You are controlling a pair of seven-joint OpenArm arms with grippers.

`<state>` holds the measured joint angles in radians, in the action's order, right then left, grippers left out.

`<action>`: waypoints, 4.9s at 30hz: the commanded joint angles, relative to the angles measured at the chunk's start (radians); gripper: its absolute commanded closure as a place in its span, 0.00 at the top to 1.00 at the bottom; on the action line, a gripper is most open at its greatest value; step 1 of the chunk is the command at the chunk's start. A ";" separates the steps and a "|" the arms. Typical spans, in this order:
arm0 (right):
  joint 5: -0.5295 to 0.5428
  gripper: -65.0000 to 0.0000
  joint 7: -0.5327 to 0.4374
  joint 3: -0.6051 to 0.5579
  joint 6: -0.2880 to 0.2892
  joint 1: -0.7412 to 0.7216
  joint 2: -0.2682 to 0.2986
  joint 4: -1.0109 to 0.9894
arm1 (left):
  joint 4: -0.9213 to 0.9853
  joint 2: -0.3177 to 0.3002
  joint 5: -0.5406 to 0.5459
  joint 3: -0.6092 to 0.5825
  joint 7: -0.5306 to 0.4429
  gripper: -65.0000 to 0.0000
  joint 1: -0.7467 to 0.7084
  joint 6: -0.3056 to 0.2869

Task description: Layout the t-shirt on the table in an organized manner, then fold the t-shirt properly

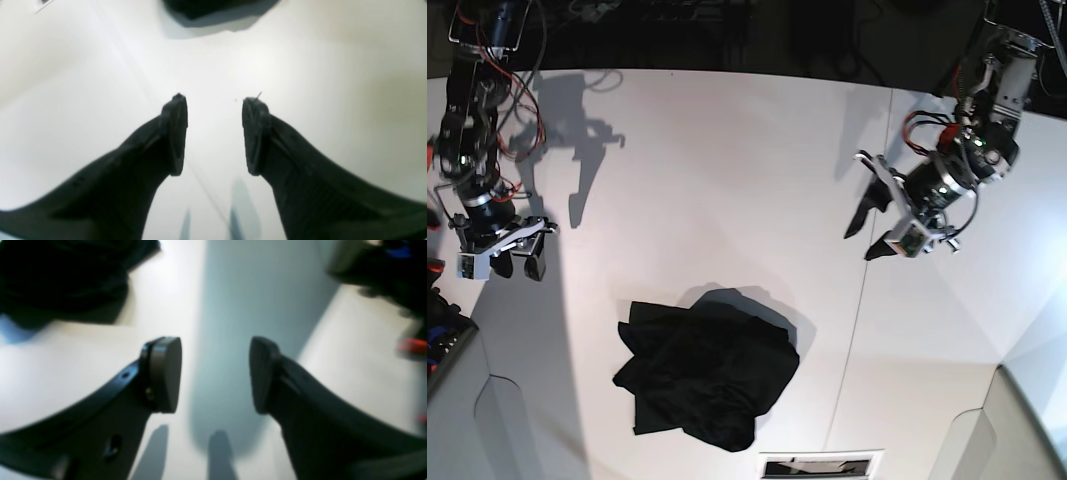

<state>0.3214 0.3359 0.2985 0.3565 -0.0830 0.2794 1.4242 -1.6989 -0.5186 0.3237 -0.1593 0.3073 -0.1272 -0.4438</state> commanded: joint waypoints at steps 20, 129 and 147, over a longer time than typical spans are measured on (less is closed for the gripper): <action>-0.063 0.50 -0.138 0.002 0.040 -0.385 -0.164 -0.505 | 0.847 0.305 -0.013 -0.098 -0.109 0.46 0.679 0.055; 0.065 0.00 0.239 0.066 0.189 -0.057 -0.360 0.415 | -0.280 -0.066 0.529 0.638 0.219 0.40 0.064 -0.039; 0.150 0.00 0.267 0.248 0.187 0.127 -0.357 0.414 | -0.279 0.032 0.426 0.206 0.287 0.40 0.025 -0.151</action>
<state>0.4522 0.6254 0.5461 0.5354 0.0563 -0.0830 1.8194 -1.9633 -0.4740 0.7158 0.0326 0.6205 -0.1169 -0.5896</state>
